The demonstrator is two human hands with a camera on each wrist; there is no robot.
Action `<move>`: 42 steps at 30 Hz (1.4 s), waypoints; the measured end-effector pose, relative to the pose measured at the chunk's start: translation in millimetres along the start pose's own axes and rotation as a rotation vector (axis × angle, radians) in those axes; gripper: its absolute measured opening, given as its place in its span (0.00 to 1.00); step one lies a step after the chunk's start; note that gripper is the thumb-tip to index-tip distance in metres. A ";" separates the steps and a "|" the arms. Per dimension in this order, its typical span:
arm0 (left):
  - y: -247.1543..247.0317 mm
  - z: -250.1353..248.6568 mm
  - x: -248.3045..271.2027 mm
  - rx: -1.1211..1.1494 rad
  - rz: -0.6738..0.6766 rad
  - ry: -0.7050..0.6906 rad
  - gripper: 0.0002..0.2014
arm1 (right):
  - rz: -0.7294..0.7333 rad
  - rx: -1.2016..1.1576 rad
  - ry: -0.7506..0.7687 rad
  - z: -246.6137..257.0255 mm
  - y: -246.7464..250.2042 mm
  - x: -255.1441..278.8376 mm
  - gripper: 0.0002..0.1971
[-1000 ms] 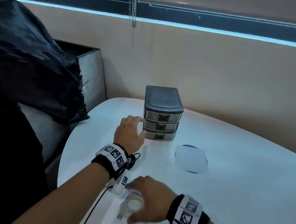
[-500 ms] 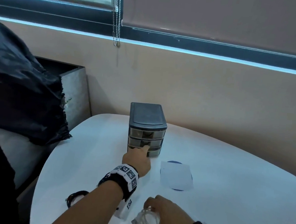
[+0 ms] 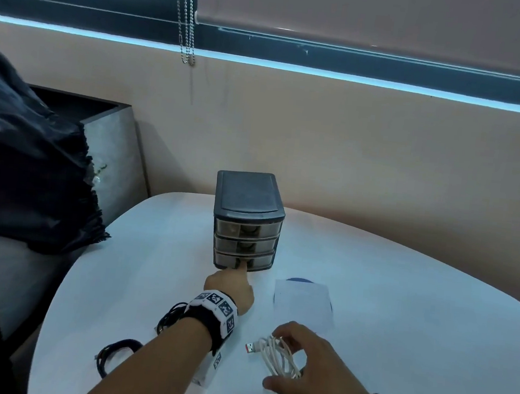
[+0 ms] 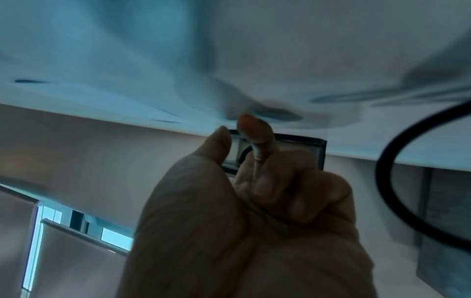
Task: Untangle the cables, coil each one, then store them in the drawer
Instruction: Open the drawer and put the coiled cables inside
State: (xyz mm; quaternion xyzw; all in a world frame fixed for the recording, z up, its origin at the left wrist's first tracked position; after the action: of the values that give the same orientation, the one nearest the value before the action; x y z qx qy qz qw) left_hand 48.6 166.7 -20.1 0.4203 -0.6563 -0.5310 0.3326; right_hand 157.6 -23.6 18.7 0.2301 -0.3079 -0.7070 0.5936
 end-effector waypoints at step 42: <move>87.3 73.8 49.2 0.337 -0.064 0.077 0.24 | -0.304 0.109 0.052 21.1 -43.8 -118.8 0.12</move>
State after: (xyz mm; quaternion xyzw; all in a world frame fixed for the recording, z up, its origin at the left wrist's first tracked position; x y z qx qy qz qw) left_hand -54.8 160.2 48.8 0.5106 -0.7092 -0.4073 0.2653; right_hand 135.0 101.0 -2.3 0.3238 -0.2921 -0.7648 0.4743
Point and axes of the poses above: each hand's wrist, its own x-axis away from the middle knuckle, its own y-axis out of the back of the hand, z = x × y, the point moved 2 cm from there along -x, towards the middle knuckle, and after that the axes turned 9 degrees about -z, right-handed, at the moved point
